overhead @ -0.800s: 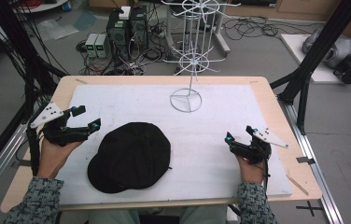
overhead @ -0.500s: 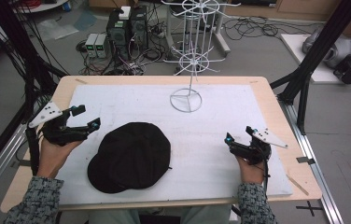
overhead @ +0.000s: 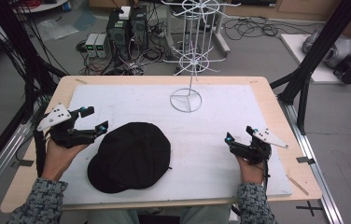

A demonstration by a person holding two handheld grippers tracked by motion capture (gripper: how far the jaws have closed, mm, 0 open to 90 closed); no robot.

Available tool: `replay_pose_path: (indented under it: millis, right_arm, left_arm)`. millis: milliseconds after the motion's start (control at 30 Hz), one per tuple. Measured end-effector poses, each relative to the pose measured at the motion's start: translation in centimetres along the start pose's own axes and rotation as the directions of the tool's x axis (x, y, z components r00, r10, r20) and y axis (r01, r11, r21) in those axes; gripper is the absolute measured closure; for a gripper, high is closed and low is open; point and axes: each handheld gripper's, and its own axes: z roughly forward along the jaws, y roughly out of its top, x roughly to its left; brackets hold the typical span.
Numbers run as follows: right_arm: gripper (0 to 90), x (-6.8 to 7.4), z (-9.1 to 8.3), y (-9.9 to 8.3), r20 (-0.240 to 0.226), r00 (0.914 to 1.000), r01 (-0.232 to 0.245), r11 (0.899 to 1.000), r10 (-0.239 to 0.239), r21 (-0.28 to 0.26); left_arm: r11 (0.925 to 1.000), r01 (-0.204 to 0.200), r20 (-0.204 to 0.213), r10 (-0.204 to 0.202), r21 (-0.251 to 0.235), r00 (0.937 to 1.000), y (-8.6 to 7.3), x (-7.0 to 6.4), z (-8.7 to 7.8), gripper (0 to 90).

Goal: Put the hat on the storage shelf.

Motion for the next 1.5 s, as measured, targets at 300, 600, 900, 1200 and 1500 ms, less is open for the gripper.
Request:
replay_pose_path:
  millis: [300, 600, 900, 1200, 1500]
  right_arm:
    - [11.6, -0.1, 0.0, -0.1, 0.001, 1.0000, -0.006, 1.000, 0.006, 0.007]
    - [11.6, -0.2, 0.0, -0.1, 0.002, 1.0000, 0.000, 1.000, 0.000, 0.002]
    - [11.6, -0.3, 0.0, -0.1, 0.004, 1.0000, -0.007, 1.000, 0.007, 0.003]
    - [11.6, -0.3, -0.1, -0.1, 0.004, 1.0000, -0.002, 1.000, 0.002, 0.003]
    - [11.6, -0.5, -0.3, -0.1, 0.014, 0.9999, -0.001, 1.000, 0.001, -0.003]
  left_arm:
    - [0.9946, -0.076, 0.122, 0.067, 0.070, 0.9903, -0.2, -2.2, 1.9, 24.7]
    - [0.9800, -0.135, 0.210, 0.103, 0.146, 0.9724, -0.9, -3.8, 3.5, 30.4]
    - [0.9580, -0.166, 0.274, 0.099, 0.234, 0.9566, -1.7, -4.6, 4.8, 37.5]
    - [0.9314, -0.166, 0.272, 0.077, 0.324, 0.9594, -2.1, -4.9, 5.4, 50.5]
    - [0.9190, -0.208, 0.281, 0.114, 0.335, 0.9528, -2.2, -5.5, 5.4, 79.7]
